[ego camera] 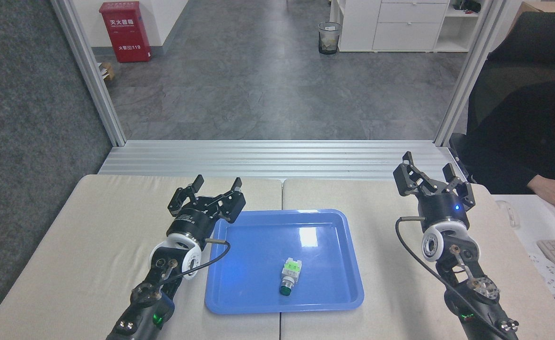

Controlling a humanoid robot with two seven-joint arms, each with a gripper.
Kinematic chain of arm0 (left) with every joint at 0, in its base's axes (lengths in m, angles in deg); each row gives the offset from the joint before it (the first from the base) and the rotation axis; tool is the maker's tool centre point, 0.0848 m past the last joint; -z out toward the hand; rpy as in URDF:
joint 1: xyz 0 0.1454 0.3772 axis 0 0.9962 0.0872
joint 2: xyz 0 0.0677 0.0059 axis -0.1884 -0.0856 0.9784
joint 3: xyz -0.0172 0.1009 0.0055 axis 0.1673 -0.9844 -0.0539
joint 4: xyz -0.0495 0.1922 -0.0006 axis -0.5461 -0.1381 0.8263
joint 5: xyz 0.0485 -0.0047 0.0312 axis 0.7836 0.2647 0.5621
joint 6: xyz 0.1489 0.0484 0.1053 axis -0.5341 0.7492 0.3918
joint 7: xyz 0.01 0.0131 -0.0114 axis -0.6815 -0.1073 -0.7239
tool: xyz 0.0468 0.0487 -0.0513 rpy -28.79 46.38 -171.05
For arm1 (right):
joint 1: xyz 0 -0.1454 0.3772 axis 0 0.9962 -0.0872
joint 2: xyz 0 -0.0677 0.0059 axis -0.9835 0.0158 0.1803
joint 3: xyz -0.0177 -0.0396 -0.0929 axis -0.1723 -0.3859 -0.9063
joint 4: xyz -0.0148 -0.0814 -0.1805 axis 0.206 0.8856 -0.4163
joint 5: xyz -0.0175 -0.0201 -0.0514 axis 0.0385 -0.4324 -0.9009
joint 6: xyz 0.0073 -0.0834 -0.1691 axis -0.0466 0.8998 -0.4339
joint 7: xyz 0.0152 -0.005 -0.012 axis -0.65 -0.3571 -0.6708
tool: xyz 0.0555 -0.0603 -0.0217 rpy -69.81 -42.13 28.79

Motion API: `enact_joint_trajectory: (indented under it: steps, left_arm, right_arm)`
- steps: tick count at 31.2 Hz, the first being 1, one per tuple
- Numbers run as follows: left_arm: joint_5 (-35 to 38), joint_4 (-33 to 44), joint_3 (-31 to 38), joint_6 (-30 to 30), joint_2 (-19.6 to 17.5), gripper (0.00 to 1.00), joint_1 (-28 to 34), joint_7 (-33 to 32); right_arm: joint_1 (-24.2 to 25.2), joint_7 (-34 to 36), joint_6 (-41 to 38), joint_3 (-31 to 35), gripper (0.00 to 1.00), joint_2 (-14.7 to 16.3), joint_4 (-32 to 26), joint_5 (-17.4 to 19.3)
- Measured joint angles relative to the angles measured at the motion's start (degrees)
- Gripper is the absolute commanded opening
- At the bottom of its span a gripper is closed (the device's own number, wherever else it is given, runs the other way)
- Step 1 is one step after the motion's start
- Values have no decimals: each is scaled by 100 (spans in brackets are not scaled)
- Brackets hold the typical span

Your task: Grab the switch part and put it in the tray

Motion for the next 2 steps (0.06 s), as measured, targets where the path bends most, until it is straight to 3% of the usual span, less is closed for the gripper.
enact_joint_trajectory:
  steps: [2]
  left_arm:
    - [-49,-25,153,20,-83,100,34,8]
  right_arm:
    - [0,0,0,0,100,0,0,0]
